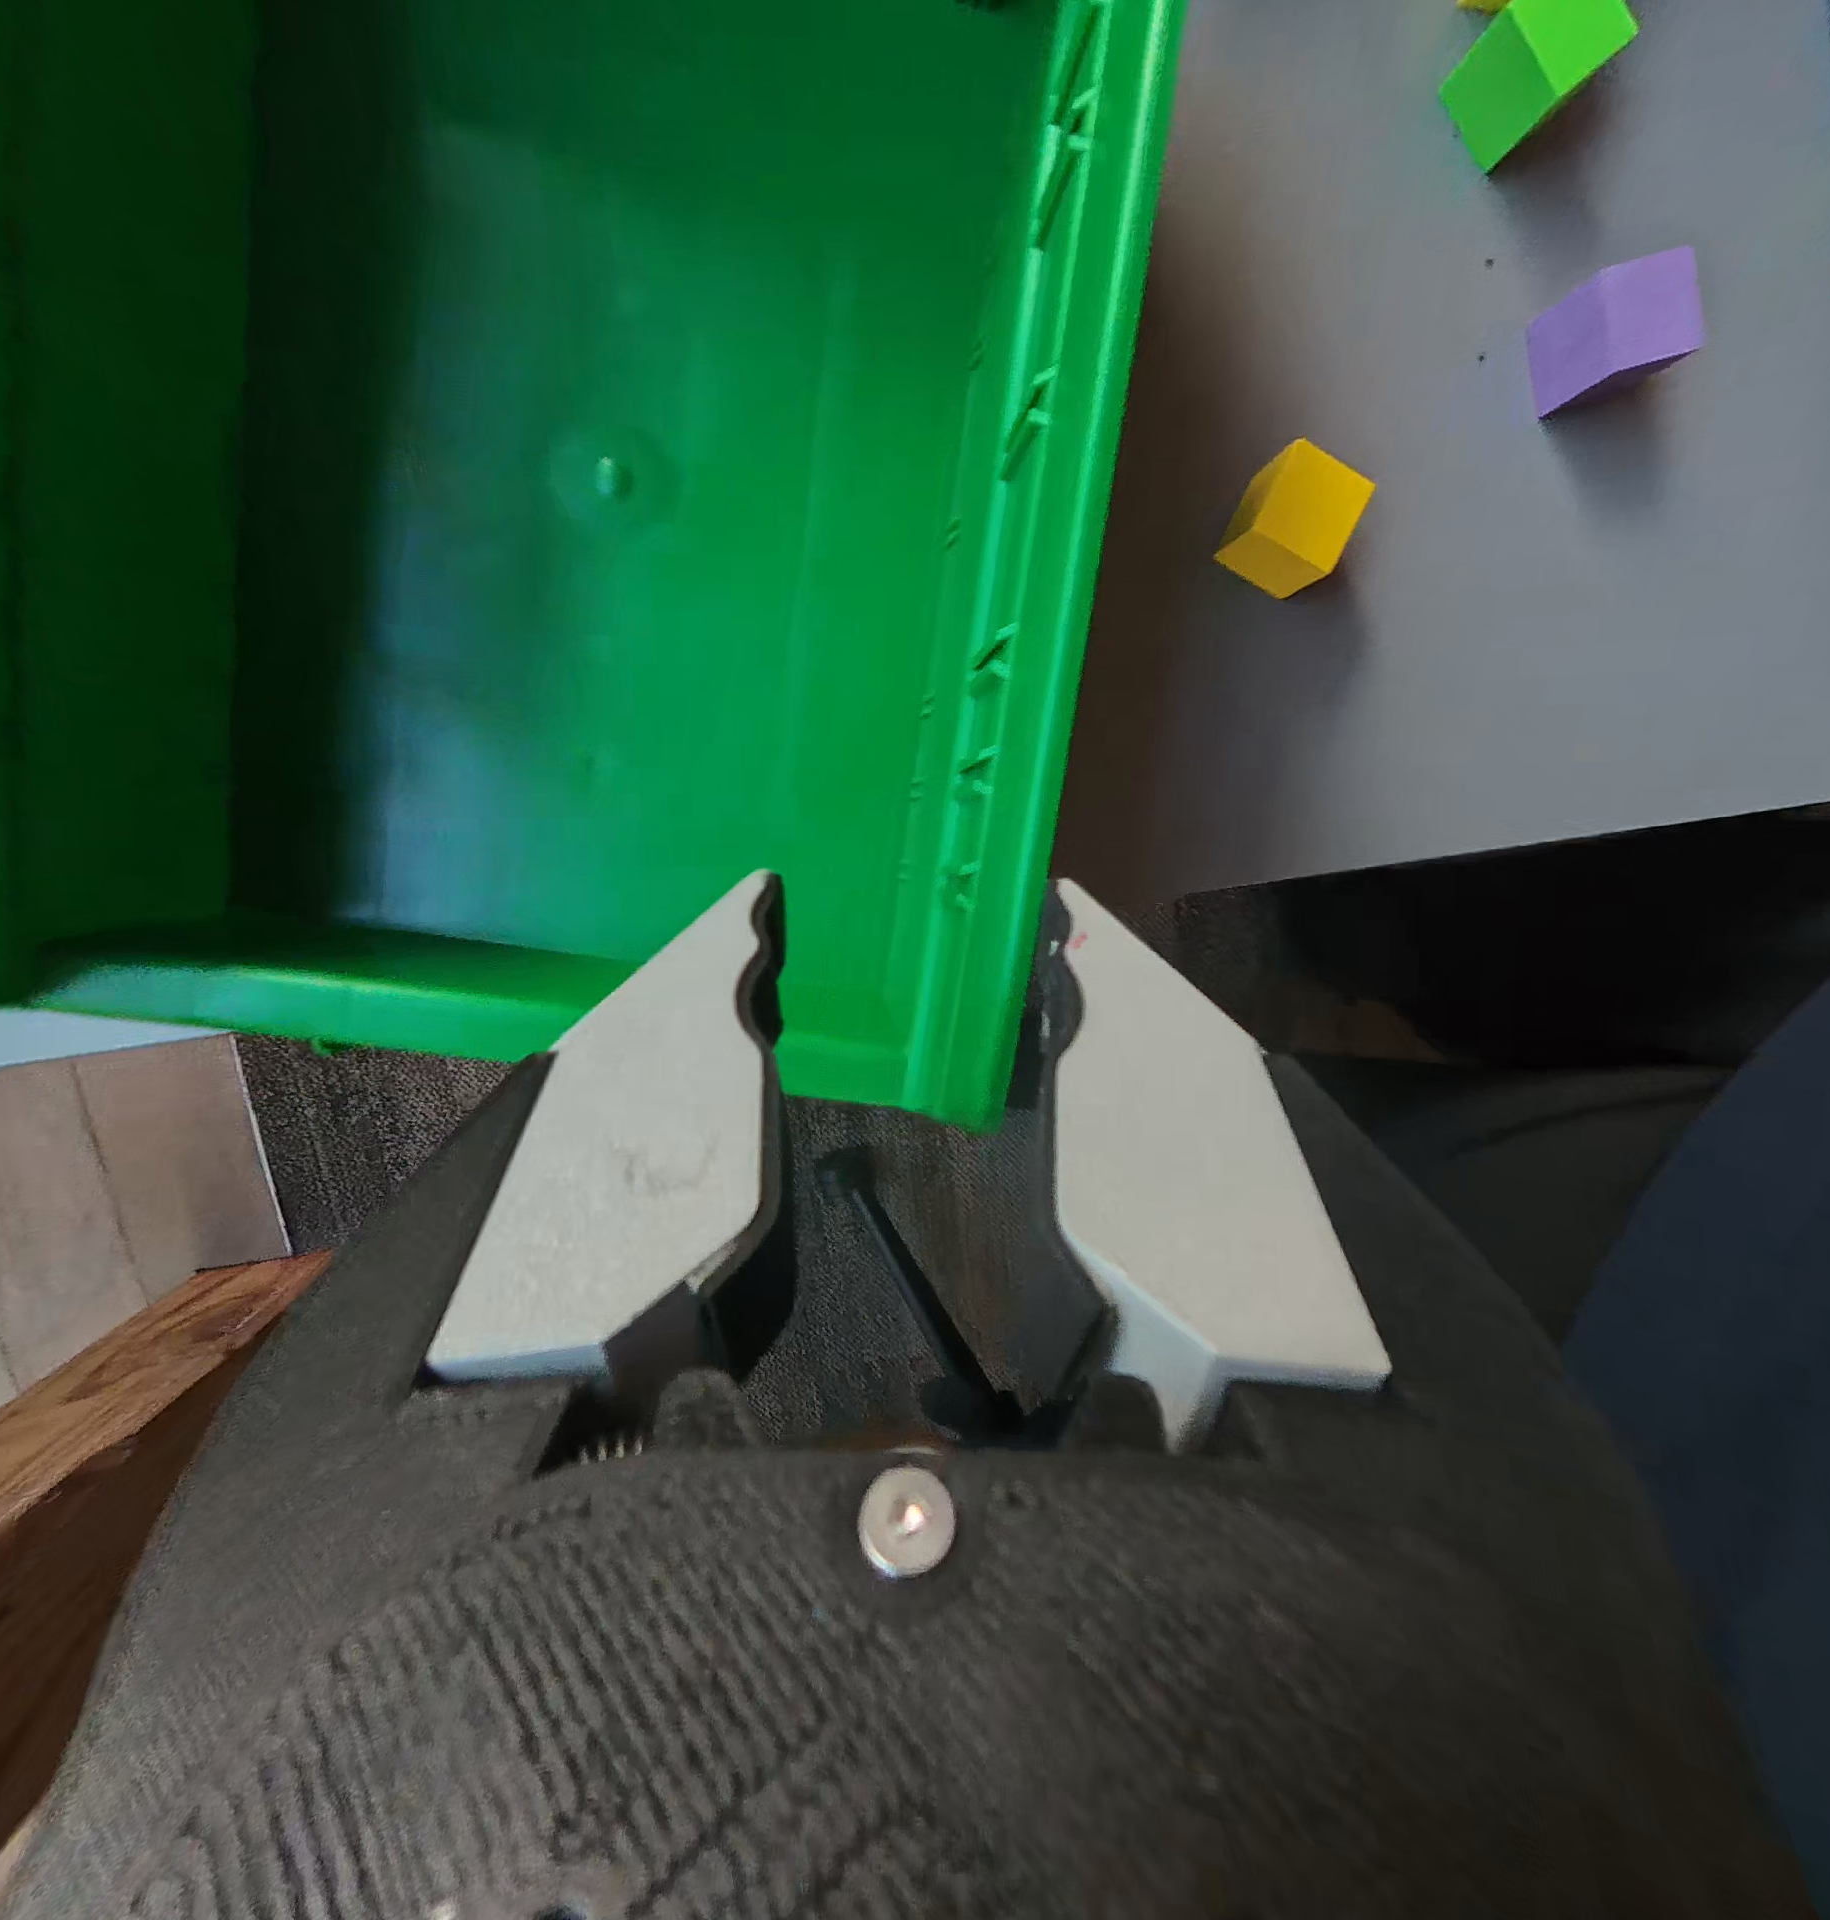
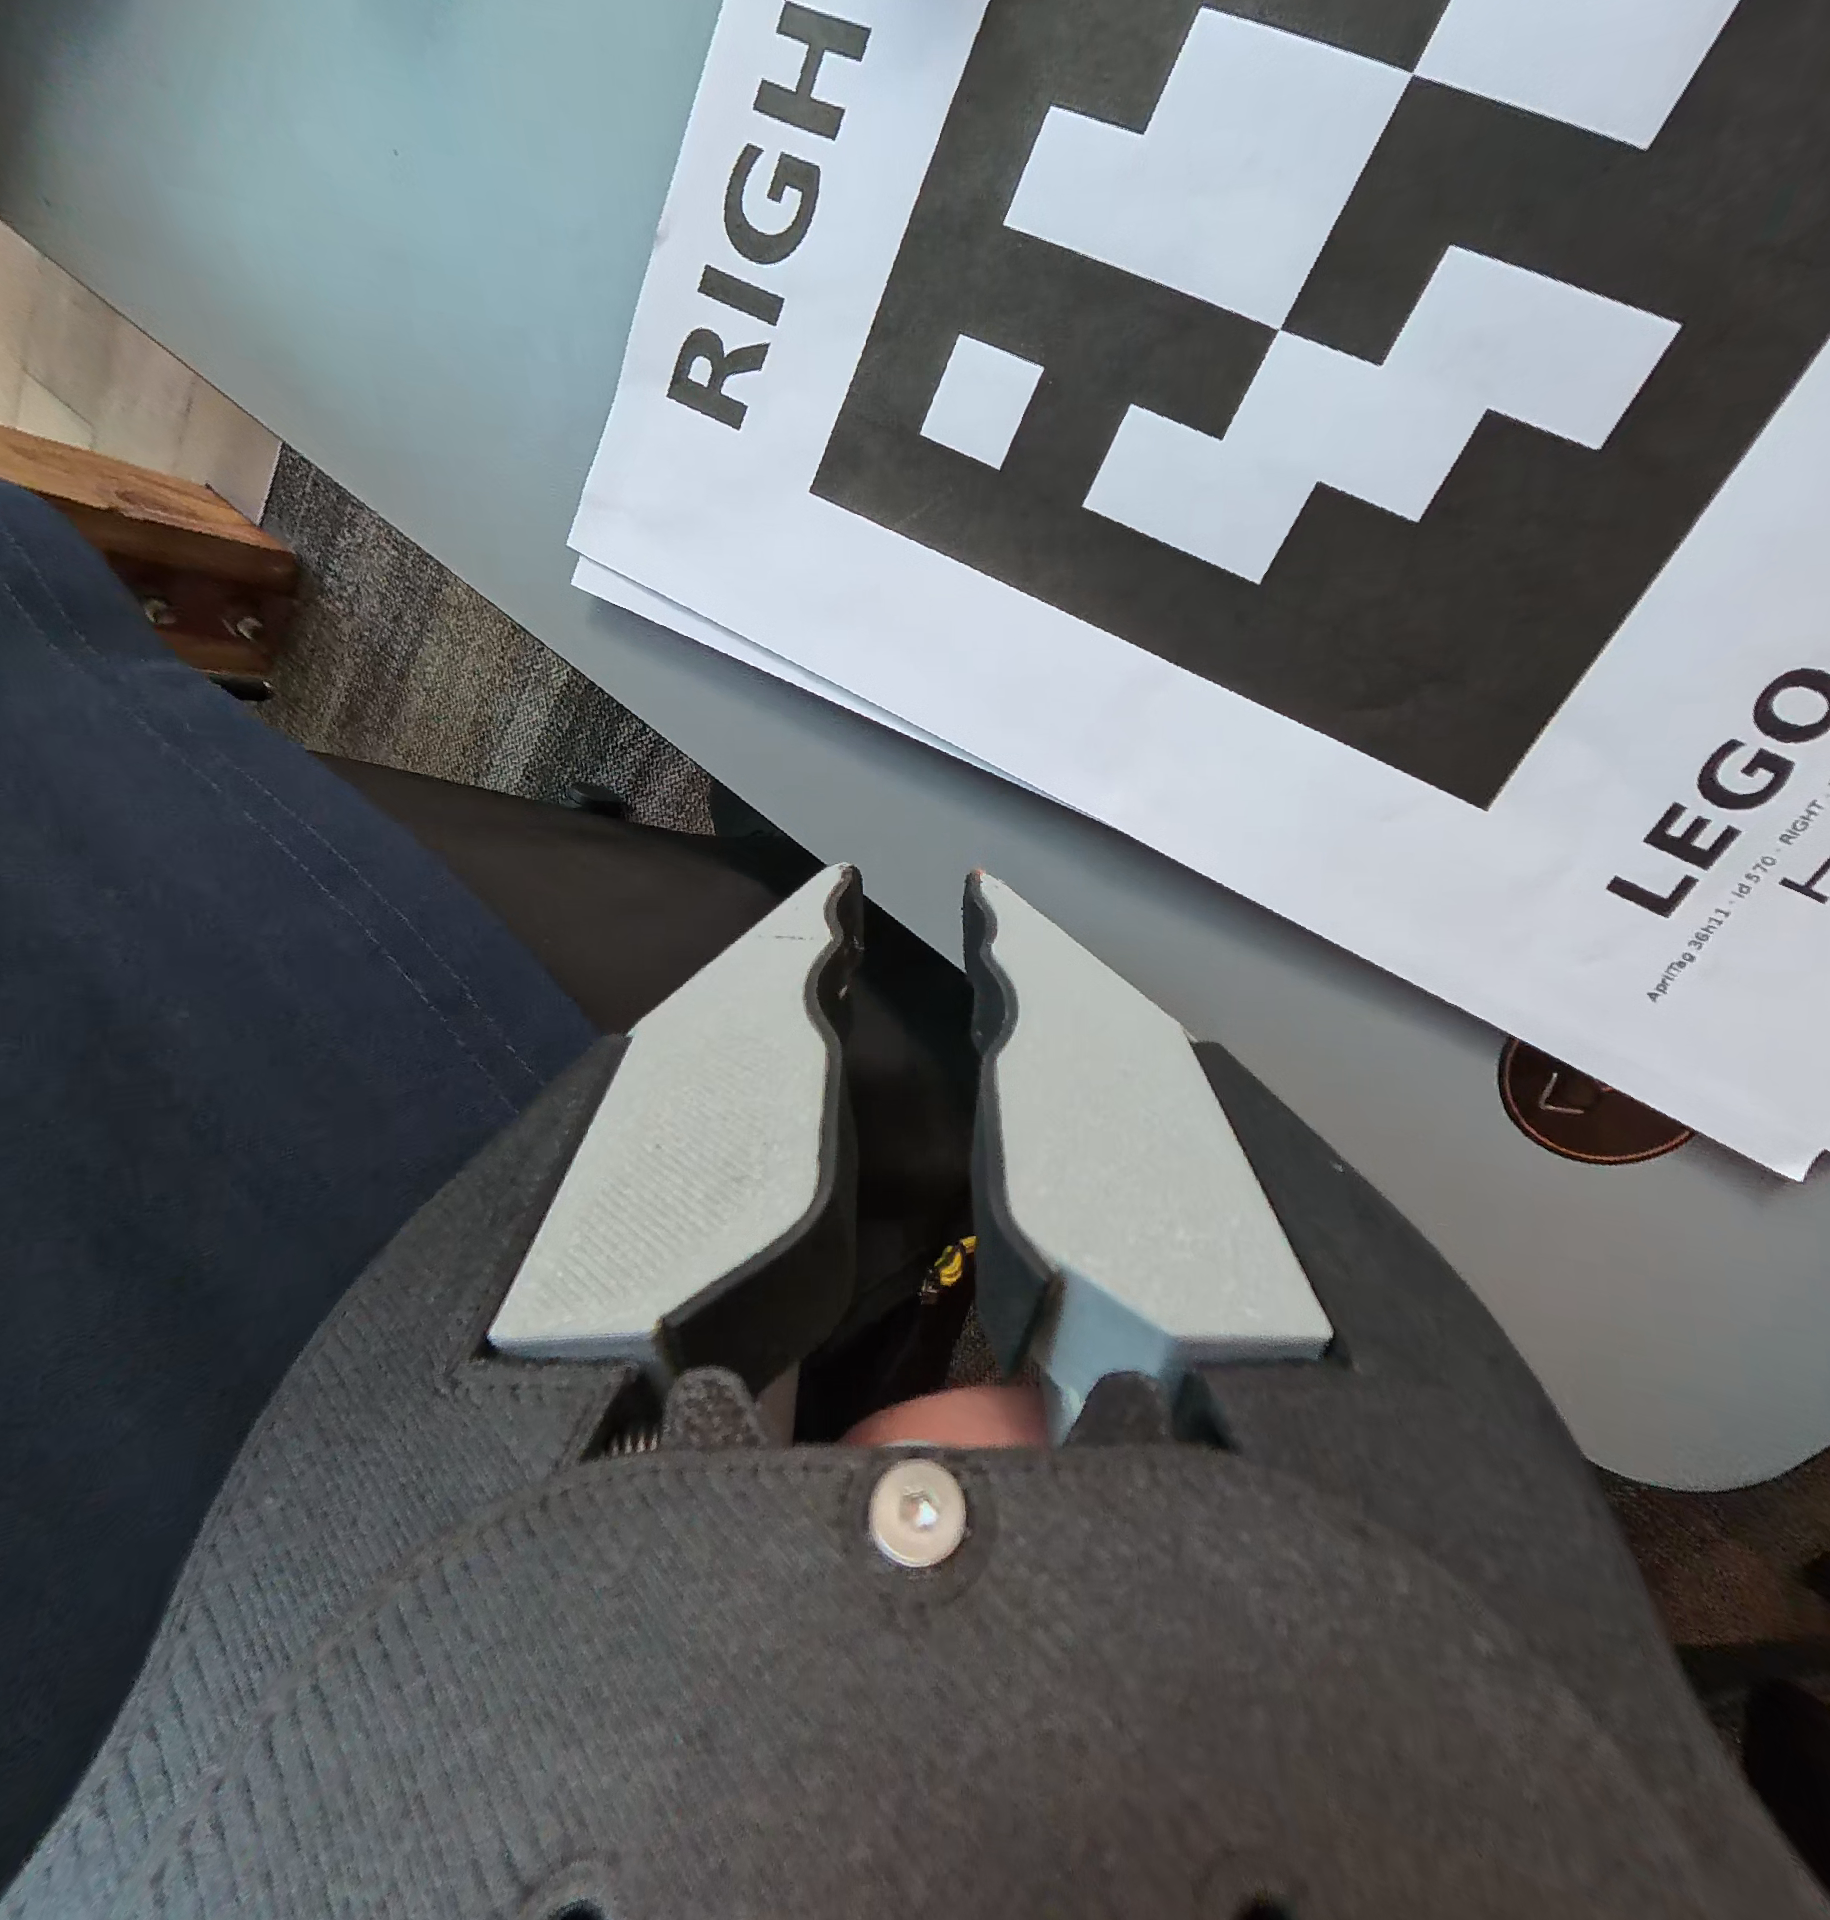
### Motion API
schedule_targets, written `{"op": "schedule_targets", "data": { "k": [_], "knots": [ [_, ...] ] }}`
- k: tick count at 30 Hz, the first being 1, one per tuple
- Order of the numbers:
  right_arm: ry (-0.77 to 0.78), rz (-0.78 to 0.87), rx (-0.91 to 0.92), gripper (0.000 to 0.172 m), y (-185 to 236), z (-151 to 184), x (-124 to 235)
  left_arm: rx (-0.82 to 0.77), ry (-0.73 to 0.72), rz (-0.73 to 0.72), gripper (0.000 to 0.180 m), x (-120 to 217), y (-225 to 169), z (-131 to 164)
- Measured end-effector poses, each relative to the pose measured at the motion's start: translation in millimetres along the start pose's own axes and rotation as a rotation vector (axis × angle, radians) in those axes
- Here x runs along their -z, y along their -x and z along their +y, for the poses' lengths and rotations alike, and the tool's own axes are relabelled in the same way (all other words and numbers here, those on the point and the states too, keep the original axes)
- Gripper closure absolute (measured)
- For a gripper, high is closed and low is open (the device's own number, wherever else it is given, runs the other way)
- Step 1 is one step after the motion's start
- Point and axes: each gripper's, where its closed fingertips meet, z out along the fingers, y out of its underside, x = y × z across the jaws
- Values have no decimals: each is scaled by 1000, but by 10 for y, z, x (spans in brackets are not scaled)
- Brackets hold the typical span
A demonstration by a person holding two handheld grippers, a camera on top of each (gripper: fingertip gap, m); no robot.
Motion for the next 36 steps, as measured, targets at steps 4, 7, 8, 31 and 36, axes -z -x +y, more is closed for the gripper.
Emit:
{"op": "schedule_targets", "data": {
  "k": [4, 7, 8, 31, 36],
  "knots": [
    [12, 8, -1, 155, -22, 36, 15, 32, -135, -30, 122, 105, 160, 167],
    [26, 14, 13, 155, -15, 47, 13, 137, -174, -13, 134, 118, 250, 519],
    [32, 15, 21, 155, -5, 43, 9, 170, -166, -13, 135, 108, 277, 670],
    [1, 3, 401, 150, 1016, -923, -374, 205, 247, 373, 164, -218, -449, 2795],
    [-31, -66, 522, 149, 1298, -1271, -458, 319, 247, 327, 180, -150, -239, 2858]
  ]
}}
